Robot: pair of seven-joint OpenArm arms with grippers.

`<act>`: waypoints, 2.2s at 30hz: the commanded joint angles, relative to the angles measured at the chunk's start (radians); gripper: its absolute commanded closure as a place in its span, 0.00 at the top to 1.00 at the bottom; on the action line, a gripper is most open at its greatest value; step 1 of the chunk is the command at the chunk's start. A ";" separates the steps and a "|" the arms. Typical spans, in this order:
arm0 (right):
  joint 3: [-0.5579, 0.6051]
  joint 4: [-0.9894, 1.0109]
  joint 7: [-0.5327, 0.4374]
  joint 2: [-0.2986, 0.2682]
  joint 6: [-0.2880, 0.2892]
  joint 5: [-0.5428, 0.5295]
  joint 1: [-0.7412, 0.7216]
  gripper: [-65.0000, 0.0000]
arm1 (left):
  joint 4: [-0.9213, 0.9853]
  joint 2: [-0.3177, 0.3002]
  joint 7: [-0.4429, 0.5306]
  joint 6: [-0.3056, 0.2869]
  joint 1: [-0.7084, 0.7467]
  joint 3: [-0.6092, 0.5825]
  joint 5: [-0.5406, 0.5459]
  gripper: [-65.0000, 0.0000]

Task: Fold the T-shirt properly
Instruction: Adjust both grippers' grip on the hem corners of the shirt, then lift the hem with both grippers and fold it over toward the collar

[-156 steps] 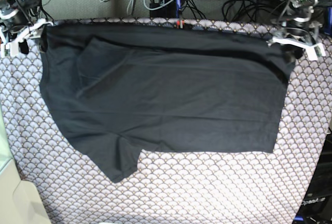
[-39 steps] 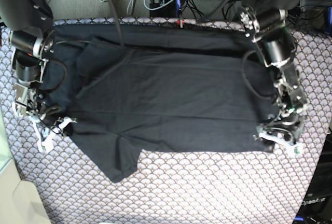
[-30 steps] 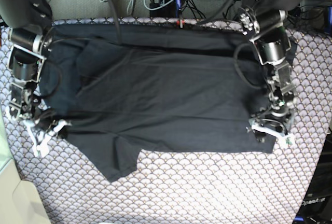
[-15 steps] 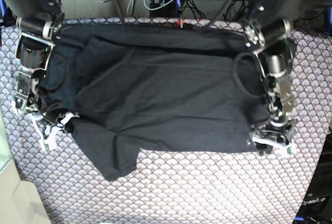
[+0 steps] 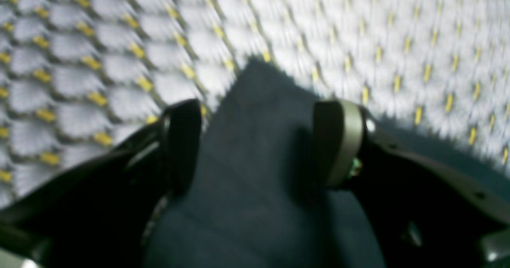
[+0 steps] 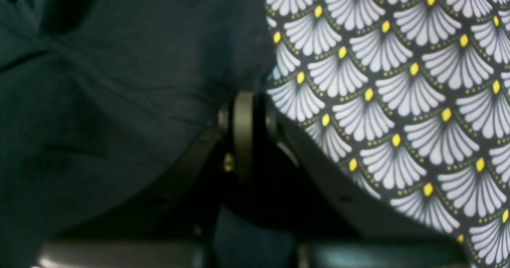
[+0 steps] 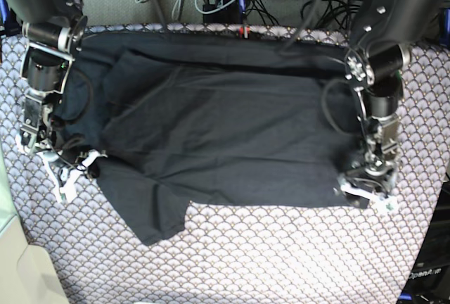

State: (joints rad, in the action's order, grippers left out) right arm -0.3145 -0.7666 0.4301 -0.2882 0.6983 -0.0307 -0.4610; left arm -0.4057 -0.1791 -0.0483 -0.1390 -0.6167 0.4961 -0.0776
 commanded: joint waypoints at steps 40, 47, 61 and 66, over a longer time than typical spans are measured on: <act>0.001 -0.017 -0.023 -0.015 0.000 -0.011 -0.012 0.03 | 0.113 -0.021 0.156 0.095 -0.010 -0.021 0.014 0.35; 0.001 -0.018 -0.023 -0.016 0.000 -0.011 -0.003 0.03 | 0.106 -0.001 0.146 0.095 -0.009 -0.029 0.003 0.00; -0.001 -0.334 0.039 -0.012 0.000 -0.019 0.143 0.03 | 0.024 0.013 0.146 0.083 0.042 -0.023 0.014 0.00; -0.002 -0.442 0.063 0.008 0.000 -0.021 0.206 0.03 | -0.279 0.069 0.092 0.083 0.197 -0.027 0.012 0.00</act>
State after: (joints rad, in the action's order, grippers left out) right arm -0.3126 -1.1931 0.5102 -0.2626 0.6983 -0.0422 -0.2378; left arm -0.6716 -0.0971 0.0269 -0.0555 -0.3840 0.4694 -0.0631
